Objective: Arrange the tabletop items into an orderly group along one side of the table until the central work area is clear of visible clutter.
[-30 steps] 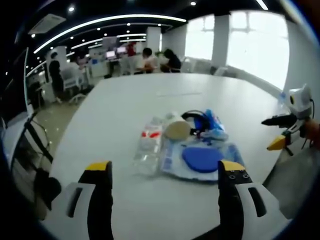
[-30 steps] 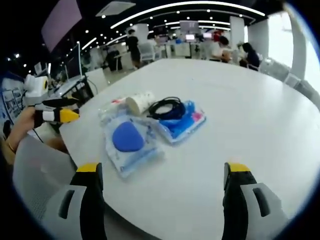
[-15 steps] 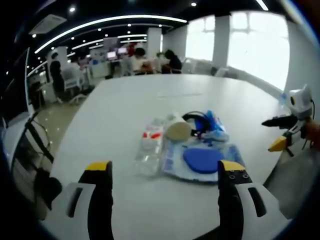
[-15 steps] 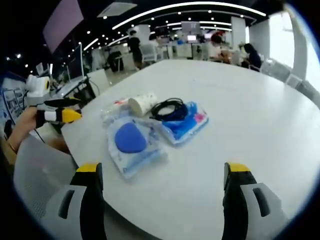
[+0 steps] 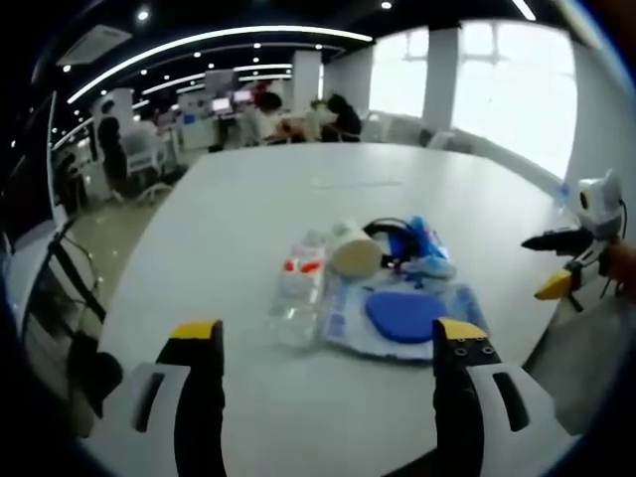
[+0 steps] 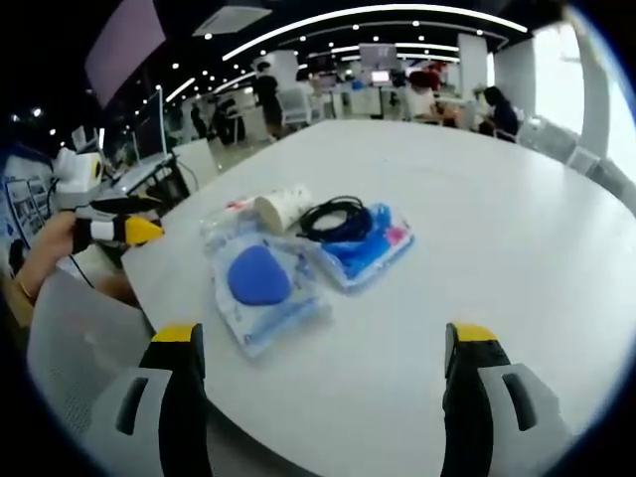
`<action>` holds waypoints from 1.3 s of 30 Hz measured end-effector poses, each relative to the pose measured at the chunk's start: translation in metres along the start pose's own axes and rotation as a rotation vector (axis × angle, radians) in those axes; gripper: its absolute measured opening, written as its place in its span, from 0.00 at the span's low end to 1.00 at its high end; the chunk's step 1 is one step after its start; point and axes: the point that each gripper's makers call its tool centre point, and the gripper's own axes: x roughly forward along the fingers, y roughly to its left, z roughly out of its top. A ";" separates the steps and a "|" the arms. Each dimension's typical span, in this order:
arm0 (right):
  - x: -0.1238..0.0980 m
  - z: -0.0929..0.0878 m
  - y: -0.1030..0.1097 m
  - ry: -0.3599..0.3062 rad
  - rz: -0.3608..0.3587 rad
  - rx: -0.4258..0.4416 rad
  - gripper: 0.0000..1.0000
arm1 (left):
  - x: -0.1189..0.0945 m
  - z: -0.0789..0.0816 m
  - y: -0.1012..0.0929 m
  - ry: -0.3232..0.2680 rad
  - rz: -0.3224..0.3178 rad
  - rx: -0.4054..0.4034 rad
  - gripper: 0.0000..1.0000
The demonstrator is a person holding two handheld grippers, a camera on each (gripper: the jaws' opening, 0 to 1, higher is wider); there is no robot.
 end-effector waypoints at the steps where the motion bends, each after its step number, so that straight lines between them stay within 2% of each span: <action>1: 0.000 0.000 0.000 0.000 0.000 0.000 0.99 | 0.000 0.000 0.000 0.002 -0.002 0.000 0.83; 8: -0.001 0.001 -0.001 -0.004 -0.003 0.007 0.99 | 0.005 0.012 0.001 0.001 -0.007 0.019 0.83; 24: -0.002 0.001 -0.003 -0.003 -0.006 0.016 0.99 | 0.027 0.033 0.003 0.040 -0.026 0.093 0.82; 29: -0.001 -0.001 -0.003 0.007 -0.007 0.010 0.99 | 0.037 0.035 0.003 0.066 -0.043 0.125 0.81; 33: -0.001 -0.002 -0.004 0.014 -0.011 0.007 0.99 | 0.044 0.036 0.005 0.083 -0.064 0.108 0.81; 39: -0.001 0.000 -0.002 -0.001 0.014 0.049 0.99 | 0.055 0.038 0.012 0.116 -0.070 0.114 0.81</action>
